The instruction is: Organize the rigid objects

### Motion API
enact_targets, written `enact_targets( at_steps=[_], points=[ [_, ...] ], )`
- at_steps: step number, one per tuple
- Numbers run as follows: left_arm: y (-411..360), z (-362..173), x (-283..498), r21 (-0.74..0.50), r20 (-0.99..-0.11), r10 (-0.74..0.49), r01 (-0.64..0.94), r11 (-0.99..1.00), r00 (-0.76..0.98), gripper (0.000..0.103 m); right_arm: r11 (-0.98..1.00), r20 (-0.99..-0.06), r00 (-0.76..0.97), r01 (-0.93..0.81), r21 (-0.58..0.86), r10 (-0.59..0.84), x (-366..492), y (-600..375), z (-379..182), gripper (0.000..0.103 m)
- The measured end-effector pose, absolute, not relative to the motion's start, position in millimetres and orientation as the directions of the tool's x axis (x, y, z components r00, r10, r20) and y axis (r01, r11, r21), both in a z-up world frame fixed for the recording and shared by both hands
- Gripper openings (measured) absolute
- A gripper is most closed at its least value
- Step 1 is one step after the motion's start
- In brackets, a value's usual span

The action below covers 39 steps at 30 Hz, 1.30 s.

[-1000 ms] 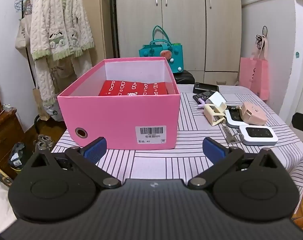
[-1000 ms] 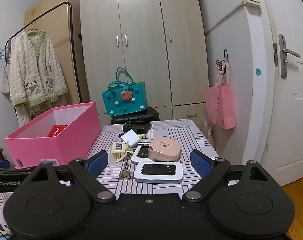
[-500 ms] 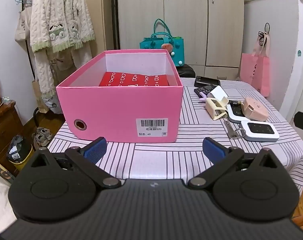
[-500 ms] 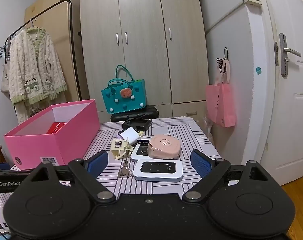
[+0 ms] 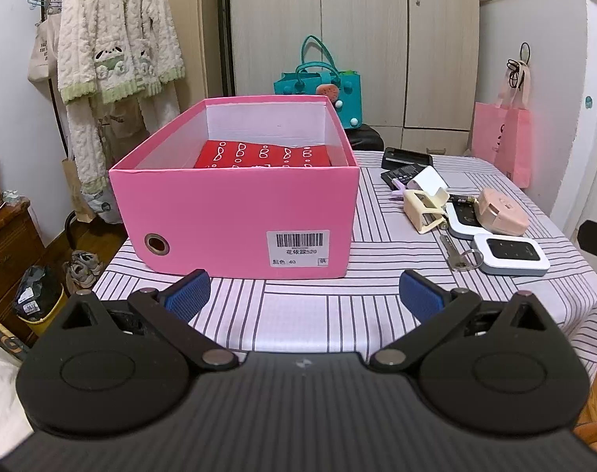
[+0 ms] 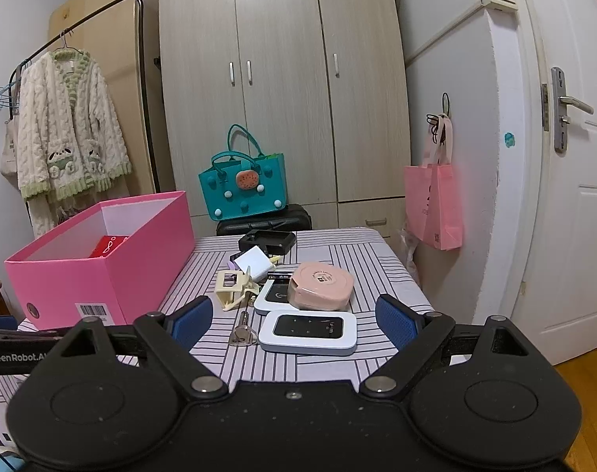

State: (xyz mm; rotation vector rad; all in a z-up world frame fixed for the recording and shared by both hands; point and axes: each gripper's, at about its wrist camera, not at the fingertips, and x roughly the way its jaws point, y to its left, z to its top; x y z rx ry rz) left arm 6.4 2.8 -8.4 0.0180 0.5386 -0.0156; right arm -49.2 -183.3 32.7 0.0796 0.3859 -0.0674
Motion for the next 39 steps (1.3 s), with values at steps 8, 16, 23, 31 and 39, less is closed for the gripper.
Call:
enact_targets(
  at_steps=[8, 16, 23, 31, 39],
  points=[
    [1.8, -7.9, 5.1, 0.011, -0.513, -0.012, 0.021, 1.000, 0.858, 0.103, 0.995, -0.385, 0.921, 0.082, 0.059, -0.053, -48.8, -183.7, 33.3, 0.093],
    [1.7, -7.6, 5.0, 0.004, -0.513, -0.017, 0.023, 1.000, 0.858, 0.103, 0.994, -0.391, 0.919, 0.086, 0.062, -0.055, -46.6, -186.4, 31.4, 0.093],
    [3.6, -6.8, 3.8, -0.035, -0.505, -0.039, 0.024, 0.999, 0.862, 0.103, 0.995, -0.404, 0.913, 0.082, 0.062, -0.050, -44.8, -186.4, 29.2, 0.093],
    [9.4, -8.0, 3.8, -0.022, -0.506, -0.027, 0.018, 1.000, 0.862, 0.103, 0.995, -0.421, 0.905, 0.083, 0.047, -0.056, -43.2, -180.8, 27.8, 0.093],
    [10.2, -8.7, 1.9, 0.011, -0.494, 0.007, -0.002, 1.000, 0.869, 0.103, 0.996, -0.435, 0.899, 0.077, 0.041, -0.052, -42.2, -177.5, 25.9, 0.093]
  ],
)
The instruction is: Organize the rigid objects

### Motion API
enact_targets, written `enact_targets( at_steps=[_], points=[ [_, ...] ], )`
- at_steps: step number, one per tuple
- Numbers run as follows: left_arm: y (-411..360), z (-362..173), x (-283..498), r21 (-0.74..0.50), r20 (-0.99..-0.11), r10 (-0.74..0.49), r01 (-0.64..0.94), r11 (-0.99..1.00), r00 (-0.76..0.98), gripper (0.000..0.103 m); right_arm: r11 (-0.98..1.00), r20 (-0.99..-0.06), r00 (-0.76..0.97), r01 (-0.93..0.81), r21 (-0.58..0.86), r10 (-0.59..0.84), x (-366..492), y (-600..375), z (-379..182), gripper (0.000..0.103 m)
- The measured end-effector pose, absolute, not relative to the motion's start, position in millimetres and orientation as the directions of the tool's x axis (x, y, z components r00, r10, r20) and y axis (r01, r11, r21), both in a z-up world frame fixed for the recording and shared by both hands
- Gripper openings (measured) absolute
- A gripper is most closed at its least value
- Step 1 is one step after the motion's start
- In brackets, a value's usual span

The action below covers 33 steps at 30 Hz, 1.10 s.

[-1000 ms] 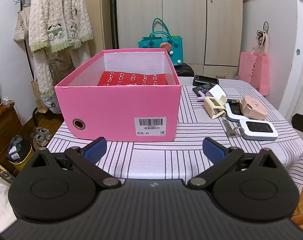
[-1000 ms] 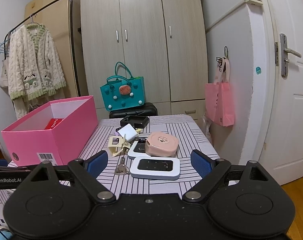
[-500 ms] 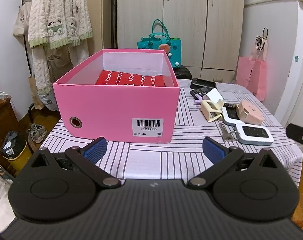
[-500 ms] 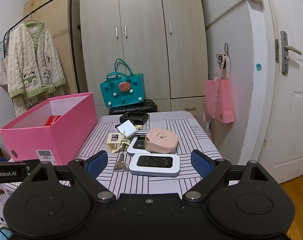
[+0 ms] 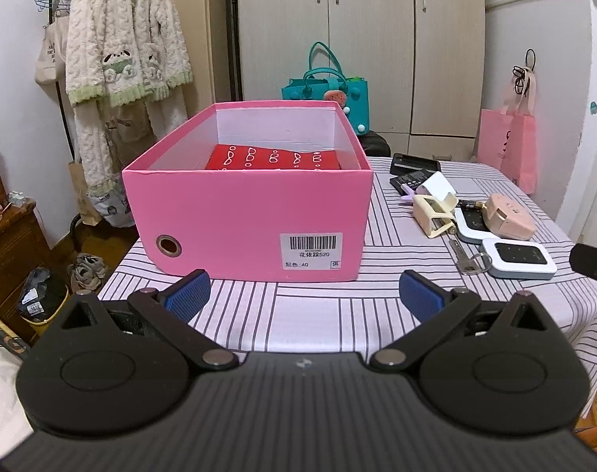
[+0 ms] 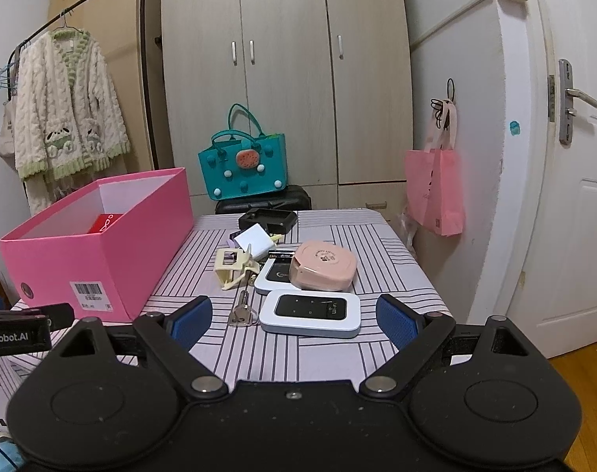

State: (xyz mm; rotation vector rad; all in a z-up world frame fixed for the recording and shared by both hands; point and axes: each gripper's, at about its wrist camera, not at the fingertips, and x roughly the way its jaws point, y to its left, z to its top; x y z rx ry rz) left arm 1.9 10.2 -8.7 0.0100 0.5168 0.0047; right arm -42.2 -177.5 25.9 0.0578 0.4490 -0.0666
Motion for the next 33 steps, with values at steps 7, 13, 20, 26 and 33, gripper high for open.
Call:
enact_targets(
  at_steps=[7, 13, 20, 26, 33],
  points=[
    [13.0, -9.5, 3.1, 0.008, -0.494, 0.012, -0.010, 1.000, 0.869, 0.103, 0.997, -0.447, 0.893, 0.073, 0.039, -0.048, -41.0, -175.1, 24.0, 0.093],
    [16.6, -11.3, 5.1, 0.002, -0.503, 0.013, -0.014, 1.000, 0.864, 0.103, 0.996, -0.454, 0.890, 0.075, 0.040, -0.049, -39.7, -175.6, 23.3, 0.093],
    [16.8, -13.0, 6.4, 0.004, -0.506, 0.010, -0.009, 1.000, 0.862, 0.103, 0.996, -0.472, 0.881, 0.072, 0.045, -0.042, -36.4, -175.7, 20.8, 0.093],
    [15.5, -14.3, 7.6, 0.007, -0.513, 0.005, -0.002, 1.000, 0.858, 0.103, 0.996, -0.479, 0.877, 0.073, 0.043, -0.044, -35.8, -174.6, 18.8, 0.093],
    [13.8, -15.5, 10.8, 0.010, -0.522, 0.006, -0.001, 1.000, 0.853, 0.103, 0.997, -0.487, 0.872, 0.067, 0.043, -0.037, -33.9, -173.4, 18.1, 0.093]
  ],
)
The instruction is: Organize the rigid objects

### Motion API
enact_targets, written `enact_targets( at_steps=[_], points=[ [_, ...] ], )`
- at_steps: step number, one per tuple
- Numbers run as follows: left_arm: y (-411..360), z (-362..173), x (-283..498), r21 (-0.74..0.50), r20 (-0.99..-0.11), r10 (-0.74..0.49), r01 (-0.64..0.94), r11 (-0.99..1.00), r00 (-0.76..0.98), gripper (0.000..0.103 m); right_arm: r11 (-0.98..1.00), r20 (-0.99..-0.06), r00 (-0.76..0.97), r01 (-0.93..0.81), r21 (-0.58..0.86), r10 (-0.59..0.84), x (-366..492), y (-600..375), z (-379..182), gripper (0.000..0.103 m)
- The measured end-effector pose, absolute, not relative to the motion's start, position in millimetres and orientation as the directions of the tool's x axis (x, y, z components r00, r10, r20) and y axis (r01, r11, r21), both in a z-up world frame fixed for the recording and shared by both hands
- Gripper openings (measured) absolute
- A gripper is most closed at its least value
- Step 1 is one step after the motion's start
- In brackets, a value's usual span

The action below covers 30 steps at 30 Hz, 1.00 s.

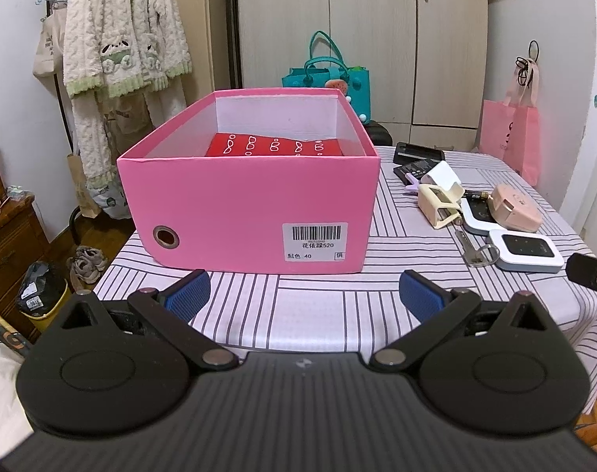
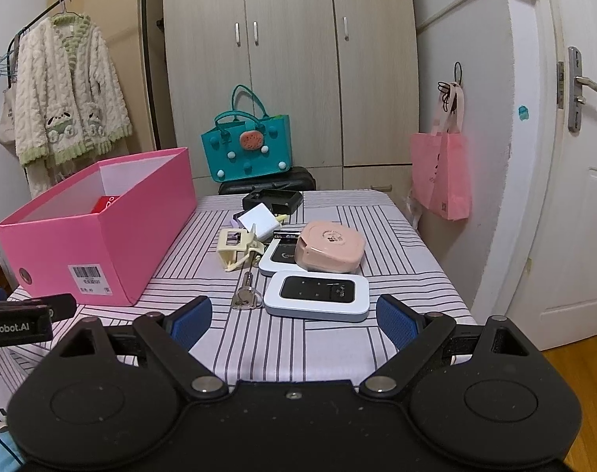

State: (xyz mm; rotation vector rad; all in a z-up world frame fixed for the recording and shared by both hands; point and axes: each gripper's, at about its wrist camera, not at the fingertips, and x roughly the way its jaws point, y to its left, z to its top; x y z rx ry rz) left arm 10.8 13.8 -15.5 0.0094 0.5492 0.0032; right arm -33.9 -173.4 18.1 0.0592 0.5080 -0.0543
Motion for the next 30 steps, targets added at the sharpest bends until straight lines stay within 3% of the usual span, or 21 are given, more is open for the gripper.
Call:
enact_targets(
  at_steps=[11, 19, 24, 30],
  points=[
    [15, -17, 31, -0.009, -0.564, -0.003, -0.003, 1.000, 0.826, 0.103, 0.996, -0.533, 0.846, 0.061, 0.065, -0.017, -14, -181, 14, 0.093],
    [26, 6, 53, -0.049, -0.677, -0.067, 0.046, 0.998, 0.733, 0.103, 0.987, -0.526, 0.848, 0.031, 0.157, 0.057, 7, -196, 24, 0.093],
    [44, 38, 56, -0.081, -0.709, -0.144, 0.123, 0.989, 0.690, 0.103, 0.987, -0.479, 0.875, 0.010, 0.162, 0.070, 19, -208, 27, 0.094],
    [63, 81, 75, -0.018, -0.780, -0.187, 0.278, 0.960, 0.597, 0.102, 0.985, -0.546, 0.830, -0.028, 0.168, 0.117, 41, -218, 23, 0.095]
  ],
)
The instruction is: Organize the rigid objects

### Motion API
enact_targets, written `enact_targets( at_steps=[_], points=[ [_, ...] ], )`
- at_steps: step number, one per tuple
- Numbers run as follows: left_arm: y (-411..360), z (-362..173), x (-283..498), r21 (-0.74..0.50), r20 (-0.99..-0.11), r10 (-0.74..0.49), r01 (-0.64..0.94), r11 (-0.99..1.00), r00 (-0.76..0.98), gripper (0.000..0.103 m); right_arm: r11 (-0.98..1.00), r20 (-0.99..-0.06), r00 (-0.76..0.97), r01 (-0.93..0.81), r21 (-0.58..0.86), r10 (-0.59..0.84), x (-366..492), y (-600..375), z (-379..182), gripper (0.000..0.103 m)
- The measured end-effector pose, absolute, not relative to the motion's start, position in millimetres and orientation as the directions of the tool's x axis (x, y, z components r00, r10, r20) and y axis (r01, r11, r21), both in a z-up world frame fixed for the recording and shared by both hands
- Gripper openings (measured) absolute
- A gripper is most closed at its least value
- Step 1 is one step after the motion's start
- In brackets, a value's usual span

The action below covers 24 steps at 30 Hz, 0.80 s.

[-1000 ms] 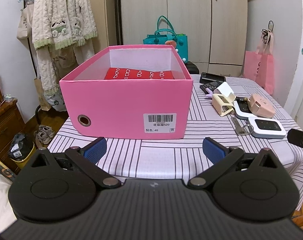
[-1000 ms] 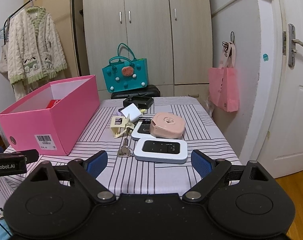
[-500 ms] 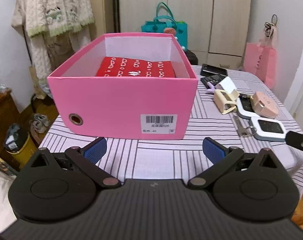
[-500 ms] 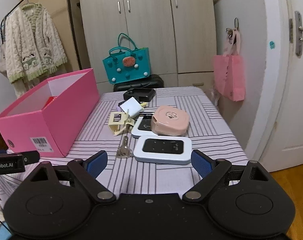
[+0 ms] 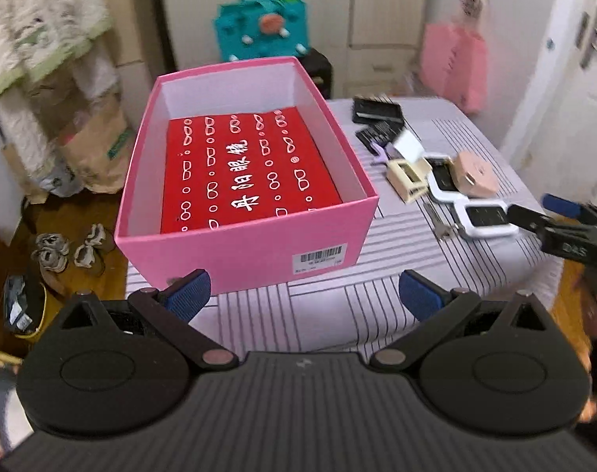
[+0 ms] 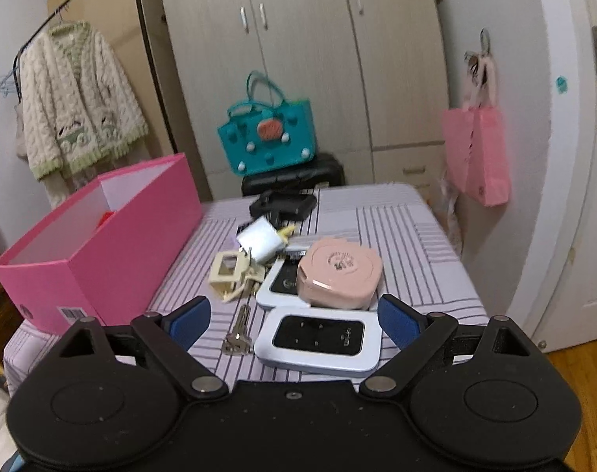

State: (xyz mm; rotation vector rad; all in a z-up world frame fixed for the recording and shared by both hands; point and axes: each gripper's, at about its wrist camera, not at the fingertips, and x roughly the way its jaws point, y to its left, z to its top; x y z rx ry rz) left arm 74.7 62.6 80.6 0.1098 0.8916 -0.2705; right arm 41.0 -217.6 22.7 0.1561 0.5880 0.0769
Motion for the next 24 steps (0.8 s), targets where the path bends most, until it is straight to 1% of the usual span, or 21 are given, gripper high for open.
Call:
enact_targets(
  at_steps=[2, 4, 8, 11, 13, 16, 20, 23, 24],
  points=[
    [69, 92, 85, 0.000, -0.805, -0.176, 0.297, 0.955, 0.566, 0.100, 0.984, -0.573, 0.809, -0.034, 0.175, 0.130, 49, -220, 20, 0.095],
    [75, 102, 97, 0.040, -0.812, -0.138, 0.290, 0.956, 0.566, 0.102, 0.983, -0.587, 0.798, -0.035, 0.181, 0.137, 56, -221, 18, 0.095],
    [101, 123, 133, 0.066, -0.811, -0.073, 0.214, 0.975, 0.580, 0.103, 0.983, -0.603, 0.787, -0.021, 0.184, 0.129, 70, -222, 9, 0.095],
    [119, 127, 165, 0.083, -0.817, -0.026, 0.163, 0.983, 0.575, 0.103, 0.982, -0.619, 0.777, 0.005, 0.190, 0.116, 83, -223, 1, 0.095],
    [128, 125, 187, 0.105, -0.830, -0.004, 0.163, 0.981, 0.558, 0.103, 0.982, -0.632, 0.768, 0.023, 0.187, 0.103, 91, -223, -3, 0.095],
    [141, 124, 210, 0.163, -0.813, 0.073, 0.106, 0.981, 0.578, 0.103, 0.984, -0.647, 0.758, 0.040, 0.172, 0.082, 100, -224, -4, 0.095],
    [153, 114, 242, 0.168, -0.857, 0.084, 0.121, 0.978, 0.509, 0.103, 0.990, -0.669, 0.742, 0.056, 0.129, 0.045, 112, -227, -5, 0.095],
    [157, 98, 258, 0.166, -0.880, 0.071, 0.162, 0.973, 0.470, 0.099, 0.991, -0.677, 0.736, 0.062, 0.119, 0.035, 120, -230, -6, 0.095],
    [158, 92, 263, 0.157, -0.888, 0.061, 0.176, 0.972, 0.456, 0.094, 0.990, -0.678, 0.734, 0.064, 0.125, 0.038, 122, -231, -7, 0.095]
  ],
)
